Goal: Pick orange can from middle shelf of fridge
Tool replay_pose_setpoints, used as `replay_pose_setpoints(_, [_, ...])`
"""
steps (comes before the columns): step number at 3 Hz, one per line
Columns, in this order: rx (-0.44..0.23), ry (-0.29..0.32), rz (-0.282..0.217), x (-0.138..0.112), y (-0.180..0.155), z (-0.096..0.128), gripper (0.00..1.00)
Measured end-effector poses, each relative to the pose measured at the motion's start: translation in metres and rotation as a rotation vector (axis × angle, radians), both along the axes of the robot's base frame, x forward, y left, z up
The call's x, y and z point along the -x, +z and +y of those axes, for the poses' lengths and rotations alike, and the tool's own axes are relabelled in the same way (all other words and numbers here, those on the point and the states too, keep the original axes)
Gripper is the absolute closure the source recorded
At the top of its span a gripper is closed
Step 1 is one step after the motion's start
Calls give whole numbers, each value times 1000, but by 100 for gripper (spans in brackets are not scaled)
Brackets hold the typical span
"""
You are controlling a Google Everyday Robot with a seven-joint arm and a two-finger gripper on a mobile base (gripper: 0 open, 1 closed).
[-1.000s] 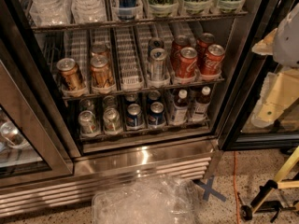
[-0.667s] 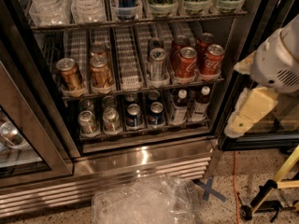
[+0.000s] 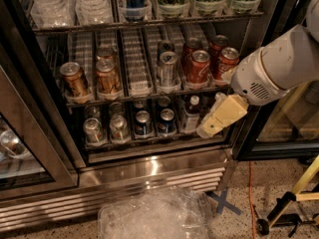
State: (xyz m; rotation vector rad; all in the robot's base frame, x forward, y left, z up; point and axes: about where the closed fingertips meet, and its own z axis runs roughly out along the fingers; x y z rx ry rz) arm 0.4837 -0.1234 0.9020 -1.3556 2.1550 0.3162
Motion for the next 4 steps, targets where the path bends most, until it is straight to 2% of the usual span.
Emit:
replay_pose_setpoints(1, [-6,5,-2,0,-1,3,0])
replay_pose_setpoints(2, [-101,20,-31,-1,-5,24,0])
replay_pose_setpoints(3, [-272,60,-74,9,-36,68,0])
replay_pose_setpoints(4, [-423,51,-142,17,-48,111,0])
